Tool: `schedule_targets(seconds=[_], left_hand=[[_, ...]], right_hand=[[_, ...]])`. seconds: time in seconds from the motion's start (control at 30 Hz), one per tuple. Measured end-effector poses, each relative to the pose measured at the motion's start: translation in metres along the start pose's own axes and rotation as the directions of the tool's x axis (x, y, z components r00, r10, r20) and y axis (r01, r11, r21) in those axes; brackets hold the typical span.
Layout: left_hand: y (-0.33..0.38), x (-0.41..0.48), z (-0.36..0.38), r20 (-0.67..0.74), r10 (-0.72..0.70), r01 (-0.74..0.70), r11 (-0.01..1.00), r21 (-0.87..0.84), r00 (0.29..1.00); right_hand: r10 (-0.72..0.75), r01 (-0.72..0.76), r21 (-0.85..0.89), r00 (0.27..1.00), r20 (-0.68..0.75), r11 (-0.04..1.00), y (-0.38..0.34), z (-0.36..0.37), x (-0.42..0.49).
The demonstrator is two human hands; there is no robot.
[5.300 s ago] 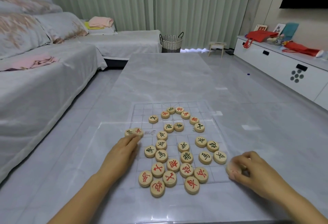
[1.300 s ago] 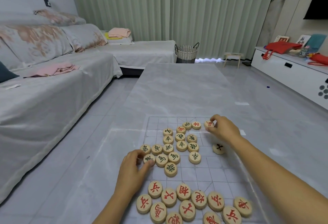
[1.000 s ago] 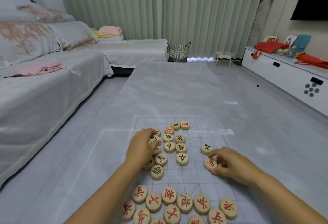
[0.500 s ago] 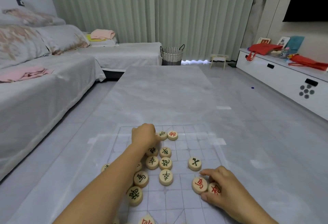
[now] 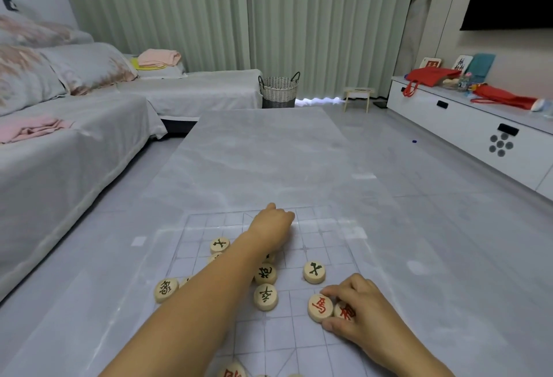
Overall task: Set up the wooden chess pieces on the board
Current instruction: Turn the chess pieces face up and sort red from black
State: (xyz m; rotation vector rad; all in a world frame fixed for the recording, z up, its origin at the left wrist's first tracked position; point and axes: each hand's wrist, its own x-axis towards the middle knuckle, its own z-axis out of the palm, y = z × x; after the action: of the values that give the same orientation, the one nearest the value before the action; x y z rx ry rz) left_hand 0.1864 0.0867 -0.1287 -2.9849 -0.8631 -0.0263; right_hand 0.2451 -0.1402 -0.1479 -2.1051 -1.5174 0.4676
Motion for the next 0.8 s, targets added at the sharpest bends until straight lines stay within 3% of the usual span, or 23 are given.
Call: schedule_targets(seconds=[0.1,0.23,0.33,0.43,0.8], left_hand=[[-0.001,-0.017,-0.011,0.030,0.038,-0.036,0.997,-0.062,0.999],[0.033,-0.065,-0.027,0.024,0.215,-0.204,0.951,-0.233,0.976],[0.057,-0.102,-0.032,0.102,0.275,-0.249,0.944,-0.217,0.956],[0.059,-0.127,-0.035,0.167,0.201,-0.176,0.972,-0.152,0.965],[0.025,-0.176,-0.022,0.154,0.043,-0.010,0.978,-0.207,0.987]], right_hand=[[-0.008,0.007,-0.002,1.000,-0.019,1.000,0.000,0.001,-0.002],[0.000,0.000,0.008,1.000,-0.030,1.000,-0.001,0.001,-0.003],[0.006,-0.006,0.008,1.000,-0.010,1.000,-0.003,-0.002,-0.005],[0.017,-0.017,-0.004,1.000,0.006,1.000,-0.004,-0.005,-0.009],[-0.019,0.023,-0.043,0.995,0.093,0.999,-0.019,-0.003,-0.016]])
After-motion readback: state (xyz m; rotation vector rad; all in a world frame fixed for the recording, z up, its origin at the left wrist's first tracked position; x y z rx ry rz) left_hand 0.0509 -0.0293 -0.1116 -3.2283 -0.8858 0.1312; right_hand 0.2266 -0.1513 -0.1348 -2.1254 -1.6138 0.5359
